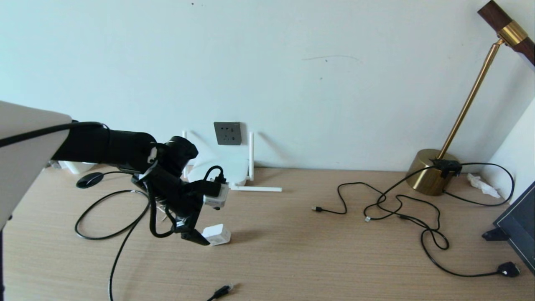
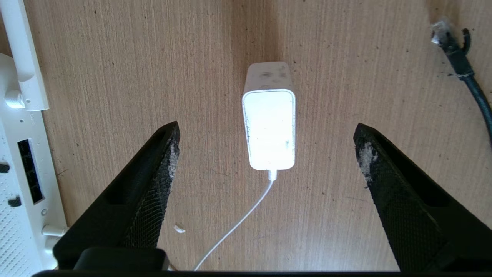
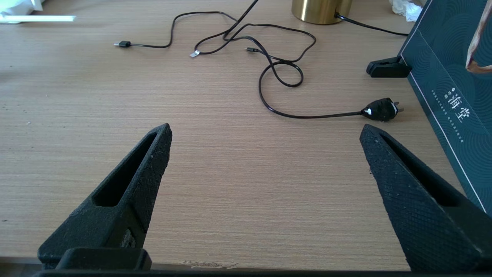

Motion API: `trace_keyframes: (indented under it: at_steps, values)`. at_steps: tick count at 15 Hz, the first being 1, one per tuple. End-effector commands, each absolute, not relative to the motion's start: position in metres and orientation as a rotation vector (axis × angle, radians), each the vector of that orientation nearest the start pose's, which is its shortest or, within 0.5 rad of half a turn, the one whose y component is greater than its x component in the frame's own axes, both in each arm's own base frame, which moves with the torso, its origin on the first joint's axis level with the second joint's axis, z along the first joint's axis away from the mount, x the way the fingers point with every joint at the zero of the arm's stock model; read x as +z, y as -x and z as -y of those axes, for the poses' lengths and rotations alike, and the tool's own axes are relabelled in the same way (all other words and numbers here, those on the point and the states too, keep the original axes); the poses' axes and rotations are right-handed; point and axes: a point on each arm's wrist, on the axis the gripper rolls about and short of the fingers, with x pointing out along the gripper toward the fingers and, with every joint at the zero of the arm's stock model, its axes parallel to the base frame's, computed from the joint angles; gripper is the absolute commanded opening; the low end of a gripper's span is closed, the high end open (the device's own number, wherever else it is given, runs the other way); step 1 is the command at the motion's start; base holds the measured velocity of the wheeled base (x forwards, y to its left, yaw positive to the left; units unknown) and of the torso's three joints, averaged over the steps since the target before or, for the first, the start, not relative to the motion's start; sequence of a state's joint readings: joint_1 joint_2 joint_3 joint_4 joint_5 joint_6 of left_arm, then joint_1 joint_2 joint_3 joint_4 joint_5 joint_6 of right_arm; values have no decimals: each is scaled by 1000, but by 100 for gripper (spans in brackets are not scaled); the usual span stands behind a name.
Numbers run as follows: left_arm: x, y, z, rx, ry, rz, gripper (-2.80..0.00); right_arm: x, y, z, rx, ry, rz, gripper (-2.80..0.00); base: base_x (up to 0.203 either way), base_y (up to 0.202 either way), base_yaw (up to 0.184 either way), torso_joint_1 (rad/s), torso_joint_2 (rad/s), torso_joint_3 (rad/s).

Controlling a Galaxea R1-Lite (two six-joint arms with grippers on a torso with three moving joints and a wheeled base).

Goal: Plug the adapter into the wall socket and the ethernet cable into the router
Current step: Pick up plug

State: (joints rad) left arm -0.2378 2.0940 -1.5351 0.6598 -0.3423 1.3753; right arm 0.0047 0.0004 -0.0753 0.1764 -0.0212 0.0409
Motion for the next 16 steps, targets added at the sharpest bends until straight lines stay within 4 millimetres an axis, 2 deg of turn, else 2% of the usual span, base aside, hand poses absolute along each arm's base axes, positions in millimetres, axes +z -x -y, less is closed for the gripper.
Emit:
trace_keyframes:
  at_steps: [1,13,16]
  values:
    - [128,-363,97,-1265,-1089,-687,0,78,30,1,-19,-40,-102,0,0,0,0,0,0,0]
    - [94,-374,105,-1280,-1043,-748,0,78,29,1,-18,-40,-102,0,0,0,0,0,0,0]
    - [94,-375,106,-1278,-1044,-741,0,78,29,1,-19,-40,-102,0,0,0,0,0,0,0]
